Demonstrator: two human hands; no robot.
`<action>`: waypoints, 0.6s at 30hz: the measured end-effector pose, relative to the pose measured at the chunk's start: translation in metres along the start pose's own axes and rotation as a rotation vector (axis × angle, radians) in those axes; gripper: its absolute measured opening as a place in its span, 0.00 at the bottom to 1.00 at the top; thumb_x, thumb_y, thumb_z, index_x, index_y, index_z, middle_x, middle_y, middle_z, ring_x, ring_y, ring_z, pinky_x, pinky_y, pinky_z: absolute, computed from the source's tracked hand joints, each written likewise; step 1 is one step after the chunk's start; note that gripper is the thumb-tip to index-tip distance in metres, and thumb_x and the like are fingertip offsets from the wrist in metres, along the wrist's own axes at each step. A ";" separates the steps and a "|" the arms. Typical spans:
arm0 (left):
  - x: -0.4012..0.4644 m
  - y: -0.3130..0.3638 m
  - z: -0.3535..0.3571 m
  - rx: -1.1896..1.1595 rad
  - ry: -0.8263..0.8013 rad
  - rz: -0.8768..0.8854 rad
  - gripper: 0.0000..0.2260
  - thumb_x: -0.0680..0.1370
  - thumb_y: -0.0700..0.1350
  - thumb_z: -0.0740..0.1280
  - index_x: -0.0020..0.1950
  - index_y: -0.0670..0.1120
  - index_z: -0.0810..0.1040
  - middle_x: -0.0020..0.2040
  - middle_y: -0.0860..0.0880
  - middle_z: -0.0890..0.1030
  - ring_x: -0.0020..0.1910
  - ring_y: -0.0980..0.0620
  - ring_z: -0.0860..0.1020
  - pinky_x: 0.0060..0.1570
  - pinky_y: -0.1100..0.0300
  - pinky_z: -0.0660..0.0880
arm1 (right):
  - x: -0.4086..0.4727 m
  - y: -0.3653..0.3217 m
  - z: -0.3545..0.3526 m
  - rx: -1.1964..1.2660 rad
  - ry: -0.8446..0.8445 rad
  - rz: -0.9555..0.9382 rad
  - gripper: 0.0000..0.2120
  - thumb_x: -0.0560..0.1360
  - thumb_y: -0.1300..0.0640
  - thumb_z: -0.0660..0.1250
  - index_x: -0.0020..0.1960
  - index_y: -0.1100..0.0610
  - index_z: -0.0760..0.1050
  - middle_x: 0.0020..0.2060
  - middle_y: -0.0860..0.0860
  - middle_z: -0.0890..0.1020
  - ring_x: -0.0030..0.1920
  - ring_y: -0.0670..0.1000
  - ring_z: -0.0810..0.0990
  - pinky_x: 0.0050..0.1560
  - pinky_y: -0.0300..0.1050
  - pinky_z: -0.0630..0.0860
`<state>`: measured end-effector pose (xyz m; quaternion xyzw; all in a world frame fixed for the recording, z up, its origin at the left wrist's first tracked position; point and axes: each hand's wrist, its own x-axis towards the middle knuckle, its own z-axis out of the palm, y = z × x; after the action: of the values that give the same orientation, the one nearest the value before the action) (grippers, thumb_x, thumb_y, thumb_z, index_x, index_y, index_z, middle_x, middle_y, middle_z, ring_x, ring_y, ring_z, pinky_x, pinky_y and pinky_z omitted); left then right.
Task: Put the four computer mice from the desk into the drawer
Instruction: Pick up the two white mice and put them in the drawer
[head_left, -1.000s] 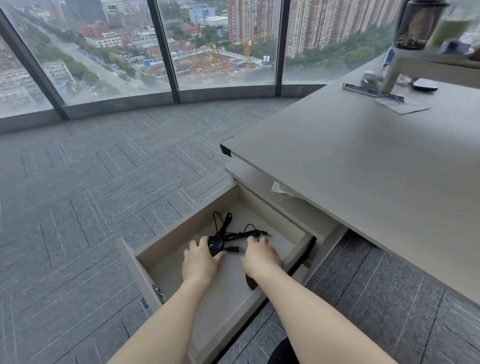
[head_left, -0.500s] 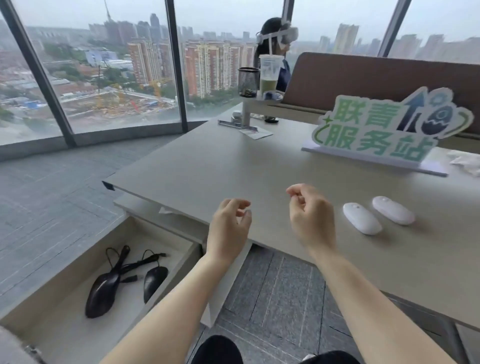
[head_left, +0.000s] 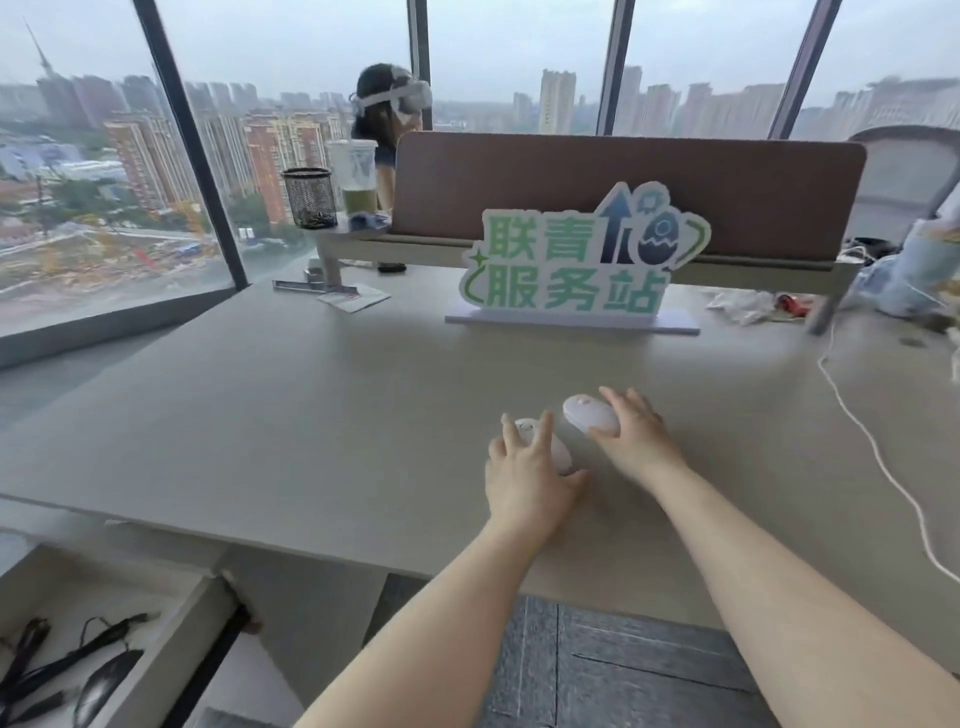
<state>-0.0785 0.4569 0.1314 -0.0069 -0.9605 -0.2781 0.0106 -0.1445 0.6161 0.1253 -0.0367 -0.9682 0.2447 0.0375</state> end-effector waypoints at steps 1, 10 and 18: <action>0.005 0.001 0.003 0.030 0.018 -0.010 0.34 0.71 0.60 0.66 0.75 0.58 0.60 0.79 0.40 0.54 0.72 0.38 0.62 0.68 0.48 0.64 | 0.005 -0.001 0.001 0.010 -0.013 -0.015 0.32 0.75 0.47 0.66 0.76 0.49 0.60 0.76 0.59 0.62 0.75 0.61 0.60 0.73 0.52 0.60; 0.005 -0.047 -0.032 -0.033 0.203 -0.103 0.20 0.71 0.43 0.63 0.63 0.48 0.68 0.58 0.40 0.75 0.58 0.37 0.71 0.56 0.49 0.68 | -0.030 -0.057 0.006 0.123 0.055 -0.045 0.28 0.72 0.57 0.66 0.72 0.52 0.65 0.62 0.64 0.72 0.62 0.65 0.71 0.59 0.49 0.69; -0.091 -0.188 -0.165 -0.296 0.604 -0.257 0.22 0.72 0.42 0.68 0.66 0.45 0.70 0.61 0.43 0.78 0.61 0.41 0.74 0.59 0.52 0.70 | -0.151 -0.235 0.044 0.472 -0.071 -0.384 0.23 0.72 0.54 0.66 0.65 0.46 0.65 0.56 0.49 0.69 0.49 0.51 0.71 0.48 0.44 0.66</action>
<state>0.0121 0.2094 0.1686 0.1949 -0.8563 -0.4028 0.2578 -0.0110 0.3760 0.1903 0.1651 -0.8746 0.4524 0.0565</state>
